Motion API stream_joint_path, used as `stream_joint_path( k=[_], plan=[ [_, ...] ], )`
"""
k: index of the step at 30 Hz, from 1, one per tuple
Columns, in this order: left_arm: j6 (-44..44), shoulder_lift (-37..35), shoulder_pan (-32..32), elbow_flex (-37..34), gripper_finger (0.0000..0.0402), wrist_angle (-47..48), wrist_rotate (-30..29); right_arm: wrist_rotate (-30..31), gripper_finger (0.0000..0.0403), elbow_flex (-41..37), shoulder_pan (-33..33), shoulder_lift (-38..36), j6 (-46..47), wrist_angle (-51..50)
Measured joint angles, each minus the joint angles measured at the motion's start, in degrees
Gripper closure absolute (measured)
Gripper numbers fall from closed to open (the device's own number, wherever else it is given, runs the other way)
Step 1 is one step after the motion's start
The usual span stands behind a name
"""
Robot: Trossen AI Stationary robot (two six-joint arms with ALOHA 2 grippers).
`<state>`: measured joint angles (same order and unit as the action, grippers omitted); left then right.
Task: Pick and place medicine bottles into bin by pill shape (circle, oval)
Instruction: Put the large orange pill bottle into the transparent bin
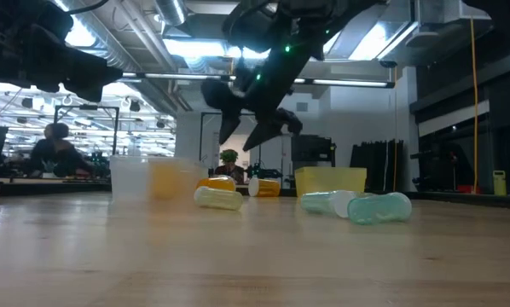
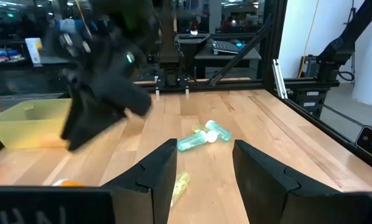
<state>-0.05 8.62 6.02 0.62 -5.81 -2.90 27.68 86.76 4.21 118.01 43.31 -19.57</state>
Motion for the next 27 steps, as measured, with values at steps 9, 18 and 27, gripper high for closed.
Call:
stream_joint_path(
  k=[9, 18, 27],
  plan=[
    [0.0, 0.0, 0.0, 0.0, 0.0253, -0.2, 0.0, 0.6, 0.0159, 0.0, -0.5, 4.2, 3.0, 6.1],
    [0.0, 0.0, 0.0, 0.0, 0.0253, -0.3, 0.0, 4.2, 0.0159, -0.1, 0.0, 7.8, 3.1, 9.5],
    [0.0, 0.0, 0.0, 0.0, 0.0253, -0.2, 0.0, 2.7, 0.0159, 0.0, 1.2, 8.6, 1.7, 7.4]
  ],
)
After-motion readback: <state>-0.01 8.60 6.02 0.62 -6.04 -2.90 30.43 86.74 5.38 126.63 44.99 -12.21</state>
